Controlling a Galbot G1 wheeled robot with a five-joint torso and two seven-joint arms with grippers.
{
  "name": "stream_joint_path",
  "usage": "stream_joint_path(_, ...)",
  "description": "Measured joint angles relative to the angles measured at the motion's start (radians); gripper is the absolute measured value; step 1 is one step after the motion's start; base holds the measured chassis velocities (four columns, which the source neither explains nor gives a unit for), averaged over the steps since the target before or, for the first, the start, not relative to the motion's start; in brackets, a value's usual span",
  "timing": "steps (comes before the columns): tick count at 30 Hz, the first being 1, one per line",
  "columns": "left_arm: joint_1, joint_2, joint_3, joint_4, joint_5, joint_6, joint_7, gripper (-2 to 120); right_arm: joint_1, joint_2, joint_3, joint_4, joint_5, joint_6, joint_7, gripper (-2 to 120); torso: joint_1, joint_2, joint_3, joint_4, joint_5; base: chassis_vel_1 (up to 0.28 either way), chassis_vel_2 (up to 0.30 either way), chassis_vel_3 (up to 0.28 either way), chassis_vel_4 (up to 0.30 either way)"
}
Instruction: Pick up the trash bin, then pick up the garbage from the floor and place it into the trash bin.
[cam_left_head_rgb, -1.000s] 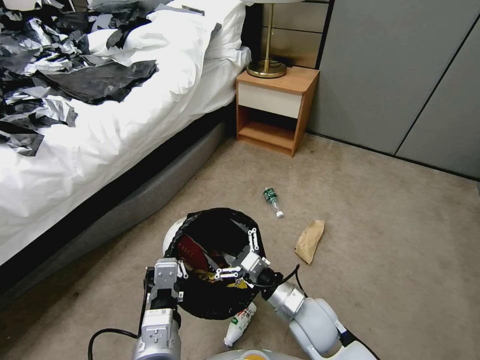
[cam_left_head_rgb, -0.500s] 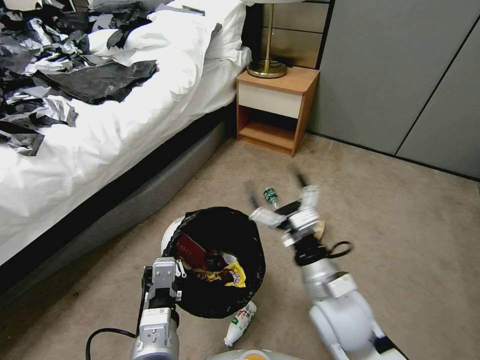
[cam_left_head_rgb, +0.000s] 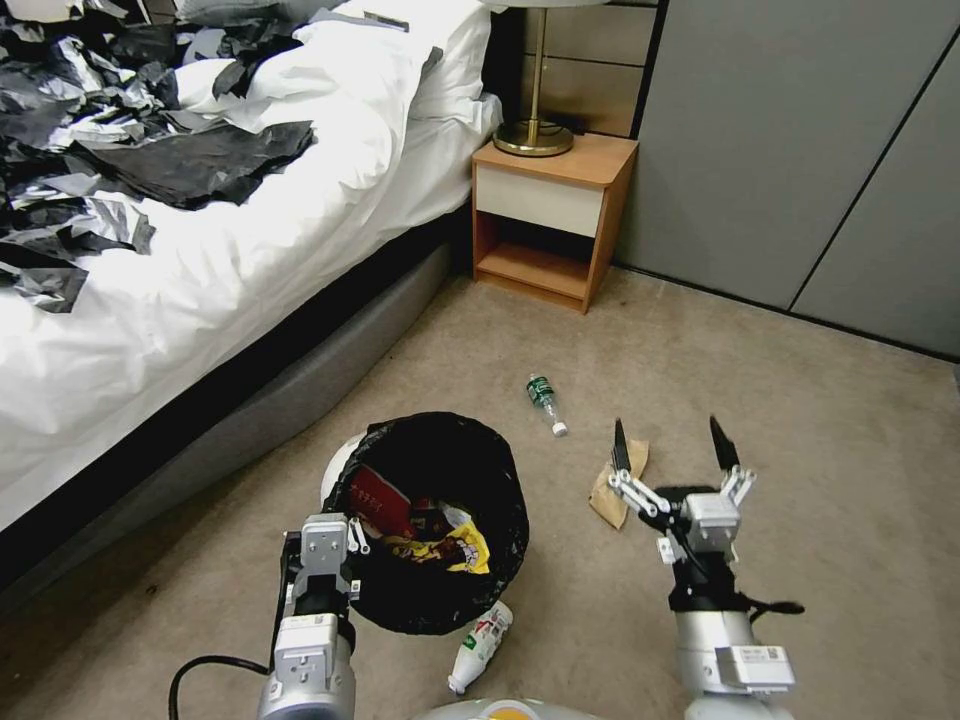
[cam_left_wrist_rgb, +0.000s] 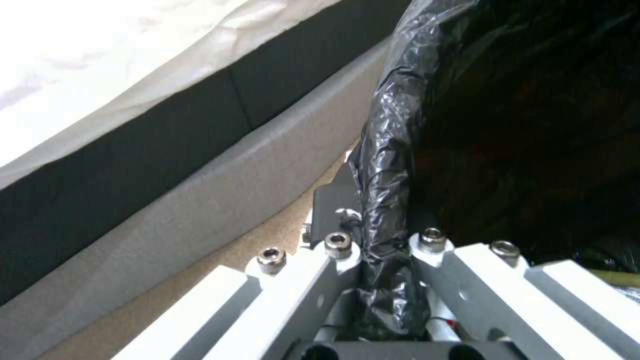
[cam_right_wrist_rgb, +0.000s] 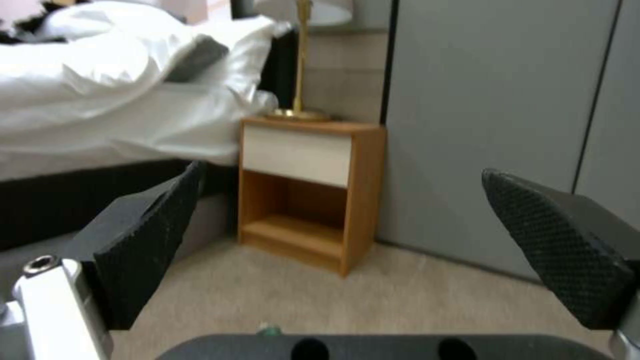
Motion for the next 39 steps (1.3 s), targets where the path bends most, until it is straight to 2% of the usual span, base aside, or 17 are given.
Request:
stream_joint_path(6, 0.001, 0.000, -0.001, -0.003, 0.000, 0.001, 0.000, 0, 0.042, -0.007, 0.016, -0.013, 0.049, -0.043, -0.008, 100, 0.000, 0.000, 0.000, -0.0002, 0.0000, 0.000, 0.000, 0.000, 0.000)
stream_joint_path(9, 0.001, 0.001, -0.002, -0.005, 0.000, 0.001, 0.000, 0, 0.114, -0.019, 0.029, -0.025, 0.086, -0.103, -0.015, 100, 0.000, 0.000, 0.000, -0.0001, -0.0001, 0.000, 0.000, 0.000, 0.000)
stream_joint_path(11, 0.002, 0.001, -0.003, -0.008, 0.000, 0.002, 0.000, 0, 0.214, -0.030, 0.039, -0.046, 0.138, -0.203, -0.015, 100, 0.000, 0.000, 0.000, 0.0001, 0.0000, 0.000, 0.000, 0.000, 0.000)
stream_joint_path(12, 0.002, 0.001, -0.003, -0.008, 0.000, 0.002, 0.000, 0, 0.214, -0.030, 0.039, -0.046, 0.138, -0.203, -0.015, 100, 0.000, 0.000, 0.000, 0.0001, 0.0000, 0.000, 0.000, 0.000, 0.000)
stream_joint_path(15, 0.005, 0.001, -0.003, -0.014, 0.000, 0.002, -0.001, 0, 0.376, -0.052, 0.041, -0.128, 0.248, -0.428, -0.005, 100, 0.000, 0.000, 0.000, 0.0002, 0.0000, 0.000, 0.000, 0.000, 0.000)
stream_joint_path(16, 0.005, 0.001, -0.003, -0.014, 0.000, 0.002, -0.001, 0, 0.376, -0.052, 0.041, -0.128, 0.248, -0.428, -0.005, 100, 0.000, 0.000, 0.000, 0.0002, 0.0000, 0.000, 0.000, 0.000, 0.000)
stream_joint_path(18, 0.008, 0.000, -0.004, -0.018, 0.003, 0.002, -0.001, 0, 0.493, -0.061, 0.027, -0.260, 0.275, -0.496, -0.009, 100, 0.000, 0.000, 0.000, -0.0001, 0.0001, 0.000, 0.000, 0.000, 0.000)
stream_joint_path(19, 0.008, 0.000, -0.004, -0.018, 0.003, 0.002, -0.001, 0, 0.493, -0.061, 0.027, -0.260, 0.275, -0.496, -0.009, 100, 0.000, 0.000, 0.000, -0.0001, 0.0001, 0.000, 0.000, 0.000, 0.000)
stream_joint_path(22, 0.009, -0.001, -0.005, -0.019, 0.004, 0.002, -0.001, 0, 0.588, -0.062, 0.009, -0.376, 0.304, -0.532, -0.023, 100, 0.000, 0.000, 0.000, 0.0002, -0.0001, 0.000, 0.000, 0.000, 0.000)
stream_joint_path(25, 0.008, -0.001, -0.008, -0.021, 0.004, 0.002, -0.001, 0, 0.707, -0.053, -0.023, -0.606, 0.333, -0.567, -0.042, 100, 0.000, 0.000, 0.000, 0.0000, 0.0000, 0.000, 0.000, 0.000, 0.000)
stream_joint_path(26, 0.008, -0.001, -0.008, -0.021, 0.004, 0.002, -0.001, 0, 0.707, -0.053, -0.023, -0.606, 0.333, -0.567, -0.042, 100, 0.000, 0.000, 0.000, 0.0000, 0.0000, 0.000, 0.000, 0.000, 0.000)
stream_joint_path(29, 0.008, 0.000, -0.008, -0.020, 0.004, 0.002, -0.001, 0, 0.770, -0.039, -0.037, -0.760, 0.331, -0.567, -0.058, 100, 0.000, 0.000, 0.000, -0.0001, 0.0001, 0.000, 0.000, 0.000, 0.000)
stream_joint_path(30, 0.008, 0.000, -0.008, -0.020, 0.004, 0.002, -0.001, 0, 0.770, -0.039, -0.037, -0.760, 0.331, -0.567, -0.058, 100, 0.000, 0.000, 0.000, -0.0001, 0.0001, 0.000, 0.000, 0.000, 0.000)
stream_joint_path(33, 0.008, 0.000, -0.008, -0.016, 0.003, 0.002, -0.001, 0, 0.838, -0.018, -0.031, -0.912, 0.311, -0.567, -0.081, 100, 0.000, 0.000, 0.000, 0.0000, -0.0001, 0.000, 0.000, 0.000, 0.000)
stream_joint_path(34, 0.008, 0.000, -0.008, -0.016, 0.003, 0.002, -0.001, 0, 0.838, -0.018, -0.031, -0.912, 0.311, -0.567, -0.081, 100, 0.000, 0.000, 0.000, 0.0000, -0.0001, 0.000, 0.000, 0.000, 0.000)
stream_joint_path(37, 0.007, 0.000, -0.007, -0.009, 0.003, 0.002, -0.001, 0, 0.902, -0.003, -0.017, -1.071, 0.288, -0.573, -0.100, 100, 0.000, 0.000, 0.000, -0.0001, 0.0000, 0.000, 0.000, 0.000, 0.000)
stream_joint_path(39, 0.006, 0.000, -0.006, -0.008, 0.003, 0.001, -0.001, 0, 0.916, 0.000, -0.014, -1.107, 0.279, -0.573, -0.102, 100, 0.000, 0.000, 0.000, 0.0000, -0.0001, 0.000, 0.000, 0.000, 0.000)
